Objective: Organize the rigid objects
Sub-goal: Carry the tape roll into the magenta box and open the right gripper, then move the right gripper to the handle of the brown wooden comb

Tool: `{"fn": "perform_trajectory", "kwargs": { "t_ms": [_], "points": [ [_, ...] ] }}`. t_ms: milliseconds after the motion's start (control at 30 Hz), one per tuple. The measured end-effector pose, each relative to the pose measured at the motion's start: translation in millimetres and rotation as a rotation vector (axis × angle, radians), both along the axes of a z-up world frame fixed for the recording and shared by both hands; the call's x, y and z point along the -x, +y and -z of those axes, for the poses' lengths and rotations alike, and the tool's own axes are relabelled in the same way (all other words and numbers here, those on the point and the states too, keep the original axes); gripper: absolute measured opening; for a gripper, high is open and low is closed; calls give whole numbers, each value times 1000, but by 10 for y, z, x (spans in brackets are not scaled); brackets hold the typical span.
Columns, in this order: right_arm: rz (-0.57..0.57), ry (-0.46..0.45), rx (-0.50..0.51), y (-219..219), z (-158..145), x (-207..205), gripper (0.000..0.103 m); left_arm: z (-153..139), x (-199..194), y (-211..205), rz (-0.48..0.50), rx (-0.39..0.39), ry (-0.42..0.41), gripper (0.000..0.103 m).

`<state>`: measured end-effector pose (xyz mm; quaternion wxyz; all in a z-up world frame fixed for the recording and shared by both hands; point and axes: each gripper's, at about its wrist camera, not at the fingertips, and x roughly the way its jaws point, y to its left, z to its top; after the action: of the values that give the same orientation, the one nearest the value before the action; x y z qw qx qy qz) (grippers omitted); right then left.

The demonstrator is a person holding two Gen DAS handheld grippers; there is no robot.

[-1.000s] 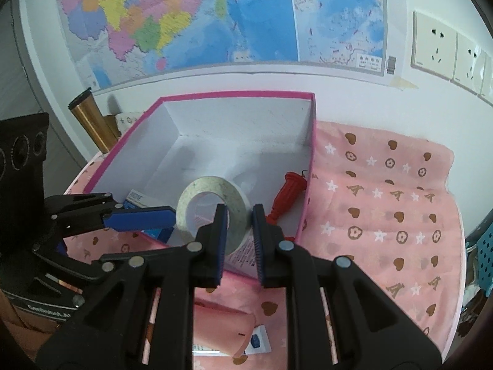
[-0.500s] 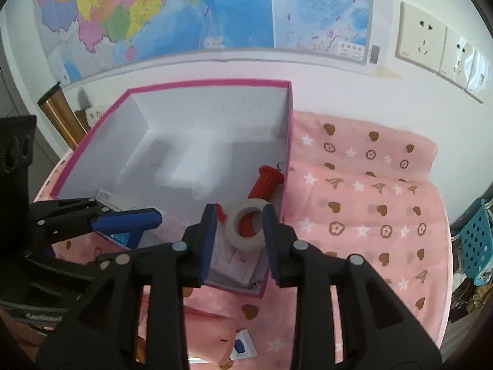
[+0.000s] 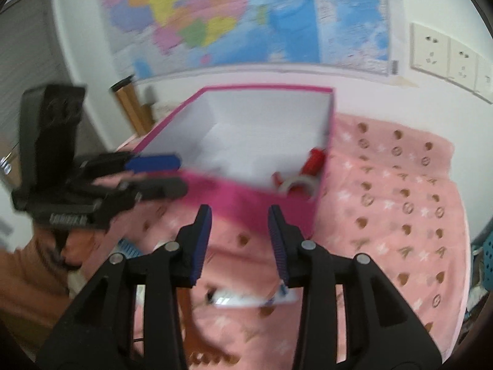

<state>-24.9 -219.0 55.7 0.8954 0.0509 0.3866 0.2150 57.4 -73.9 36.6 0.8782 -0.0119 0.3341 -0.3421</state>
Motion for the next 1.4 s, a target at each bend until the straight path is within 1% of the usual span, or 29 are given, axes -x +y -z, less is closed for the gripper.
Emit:
{"fn": "perform_trajectory", "kwargs": {
  "t_ms": [100,267,467,567,767,900,1000,1100,1133,1300,1400],
  "points": [
    [-70,30,33,156,124,145,40,69,123,68,2,3,19,56],
    [-179,104,89,438,428,286,40,222,240,174,-6,8,55,56],
    [-259,191,85,697,754,335,40,367,317,272,-25,9,96,56],
    [-268,210,101,785,854,344,40,425,359,297,-29,-13,104,56],
    [-271,229,141,914,984,268,40,484,417,399,-45,11,128,56],
    [-264,239,187,1007,1075,256,35,512,427,438,-54,14,138,56],
    [-259,225,191,1045,1071,255,34,527,427,453,-55,17,143,56],
    [-249,208,219,1064,1067,277,25,537,431,461,-50,20,142,56],
    [-248,208,219,1064,1065,278,24,541,431,460,-49,20,142,56],
    [-243,212,204,986,1031,305,23,576,456,449,-40,16,150,56],
    [-222,213,155,857,976,337,23,587,468,437,-30,21,154,56]
  ]
}}
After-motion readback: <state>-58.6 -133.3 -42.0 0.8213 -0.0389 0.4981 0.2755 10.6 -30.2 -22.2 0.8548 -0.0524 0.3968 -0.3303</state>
